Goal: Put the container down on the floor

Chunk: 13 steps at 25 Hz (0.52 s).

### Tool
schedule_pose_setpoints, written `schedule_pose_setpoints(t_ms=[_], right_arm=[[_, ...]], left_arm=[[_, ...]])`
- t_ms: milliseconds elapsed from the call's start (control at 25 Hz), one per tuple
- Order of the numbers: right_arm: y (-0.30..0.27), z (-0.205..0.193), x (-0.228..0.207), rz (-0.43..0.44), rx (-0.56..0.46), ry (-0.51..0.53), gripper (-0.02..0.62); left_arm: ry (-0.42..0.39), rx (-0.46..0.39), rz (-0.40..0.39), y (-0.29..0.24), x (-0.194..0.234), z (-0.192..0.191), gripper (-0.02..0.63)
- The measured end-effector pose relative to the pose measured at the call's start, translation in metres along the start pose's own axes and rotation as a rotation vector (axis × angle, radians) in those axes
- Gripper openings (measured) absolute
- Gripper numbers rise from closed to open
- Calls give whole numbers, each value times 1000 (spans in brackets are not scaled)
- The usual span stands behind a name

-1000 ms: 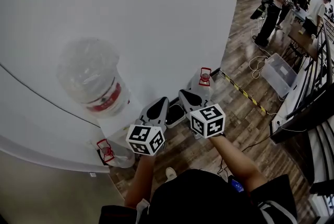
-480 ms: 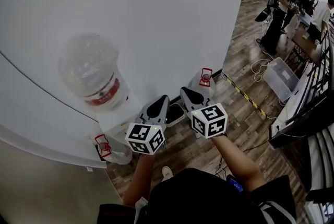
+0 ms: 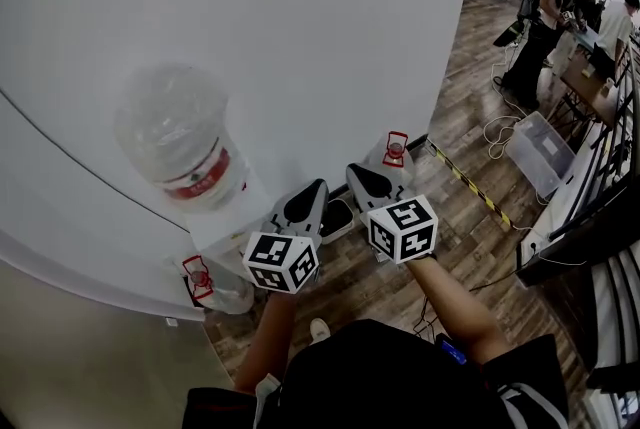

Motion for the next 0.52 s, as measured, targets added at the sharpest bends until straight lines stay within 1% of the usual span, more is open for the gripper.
schedule_pose_setpoints(t_ms=[320, 520], right_arm=[[1, 2, 5, 11, -8, 13, 28], [6, -5, 6, 6, 2, 4, 28]], left_arm=[[-7, 0, -2, 0, -3, 2, 15], [17, 13, -11, 1, -8, -8, 15]])
Point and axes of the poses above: the fingertips, and each gripper's own axes: y backward along the fingers, x to its left, z out of its top, the point moved 10 cm from there along y, backward along the fingers, and after that the axes turned 1 degree about -z, right-handed, at the moved point
